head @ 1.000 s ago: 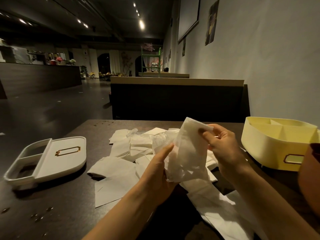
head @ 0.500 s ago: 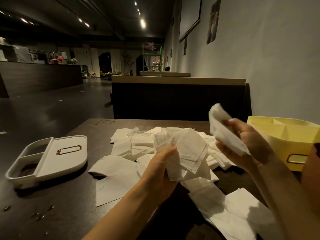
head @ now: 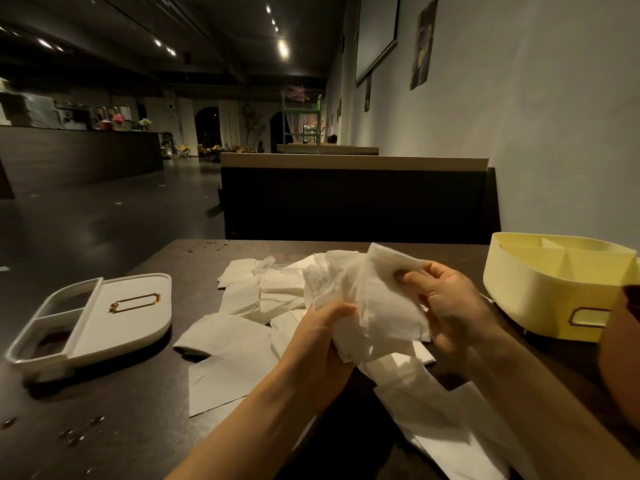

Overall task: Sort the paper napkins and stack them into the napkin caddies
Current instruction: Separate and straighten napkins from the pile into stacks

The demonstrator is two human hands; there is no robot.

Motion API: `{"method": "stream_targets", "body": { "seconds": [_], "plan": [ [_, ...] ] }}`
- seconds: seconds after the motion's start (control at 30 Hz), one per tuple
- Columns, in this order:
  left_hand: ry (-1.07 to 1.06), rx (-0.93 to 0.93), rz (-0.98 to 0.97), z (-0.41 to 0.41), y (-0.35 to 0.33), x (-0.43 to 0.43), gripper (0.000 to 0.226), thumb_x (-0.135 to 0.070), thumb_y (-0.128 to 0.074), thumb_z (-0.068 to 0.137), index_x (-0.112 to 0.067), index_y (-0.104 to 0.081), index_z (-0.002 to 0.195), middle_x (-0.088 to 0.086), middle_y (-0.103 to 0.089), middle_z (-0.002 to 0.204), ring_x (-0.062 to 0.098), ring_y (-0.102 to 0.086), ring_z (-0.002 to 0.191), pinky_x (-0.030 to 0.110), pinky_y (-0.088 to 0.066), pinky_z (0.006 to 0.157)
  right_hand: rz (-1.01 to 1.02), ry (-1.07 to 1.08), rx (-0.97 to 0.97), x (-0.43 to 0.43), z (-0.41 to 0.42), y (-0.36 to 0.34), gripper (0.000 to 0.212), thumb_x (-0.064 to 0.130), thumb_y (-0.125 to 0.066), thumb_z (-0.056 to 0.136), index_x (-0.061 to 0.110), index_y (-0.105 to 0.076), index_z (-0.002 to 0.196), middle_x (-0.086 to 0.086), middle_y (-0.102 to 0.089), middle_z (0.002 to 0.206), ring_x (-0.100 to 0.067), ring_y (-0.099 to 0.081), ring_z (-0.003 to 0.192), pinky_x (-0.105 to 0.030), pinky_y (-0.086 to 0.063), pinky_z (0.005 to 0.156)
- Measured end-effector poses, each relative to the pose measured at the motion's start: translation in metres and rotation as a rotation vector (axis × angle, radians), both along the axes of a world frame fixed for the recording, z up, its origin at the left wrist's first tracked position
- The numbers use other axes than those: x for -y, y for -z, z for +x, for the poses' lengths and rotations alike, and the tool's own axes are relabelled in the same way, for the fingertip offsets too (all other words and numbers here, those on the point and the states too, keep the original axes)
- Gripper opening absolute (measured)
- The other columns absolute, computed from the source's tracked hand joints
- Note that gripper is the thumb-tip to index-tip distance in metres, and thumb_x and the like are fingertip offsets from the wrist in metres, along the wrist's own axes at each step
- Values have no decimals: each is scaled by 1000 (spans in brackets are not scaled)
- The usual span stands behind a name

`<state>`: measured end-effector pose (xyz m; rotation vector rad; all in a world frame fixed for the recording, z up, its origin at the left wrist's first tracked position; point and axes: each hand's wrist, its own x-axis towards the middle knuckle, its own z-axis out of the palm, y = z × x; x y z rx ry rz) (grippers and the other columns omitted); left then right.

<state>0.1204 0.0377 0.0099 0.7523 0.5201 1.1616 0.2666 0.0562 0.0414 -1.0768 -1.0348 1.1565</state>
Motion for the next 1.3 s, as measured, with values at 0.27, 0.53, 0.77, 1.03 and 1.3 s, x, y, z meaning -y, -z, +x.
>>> {"method": "stream_targets", "body": {
  "seconds": [0.27,0.53,0.77,1.03,1.3],
  "plan": [
    [-50,46,3,-2,0,-2,38,-2,-46,88,-6,-47,125,20,-55,107,32,-55,96,50,-52,82,-102,-88,166,-3,-1,6,23,29,-65,84,10,-62,96,-9,-68,97,-25,-63,91,-41,-55,71],
    [-33,36,33,-1,-2,0,29,-3,-45,88,-9,-53,115,19,-58,99,29,-57,89,43,-57,71,-8,-83,9,-3,-3,4,18,13,-58,89,12,-61,107,-8,-67,96,-21,-63,87,-35,-53,67],
    [-16,51,-8,-5,-1,-2,34,-19,-59,73,-8,-60,104,14,-62,83,25,-57,76,40,-49,78,75,-43,-96,-2,-4,-2,16,12,-52,91,18,-60,104,-2,-65,95,-16,-58,86,-30,-46,64],
    [-49,94,-65,-4,0,-4,27,-18,-50,90,-8,-55,114,15,-59,90,27,-60,83,42,-55,75,62,-83,-465,4,19,-18,12,29,-50,93,22,-57,101,-5,-71,84,-23,-65,86,-41,-58,64],
    [-50,112,-59,-3,0,-4,27,-14,-46,93,-3,-54,116,20,-62,97,35,-59,98,58,-44,97,-105,-180,-255,11,7,-16,12,20,-50,93,10,-58,93,-12,-67,77,-22,-64,68,-30,-56,46]
  ]
}}
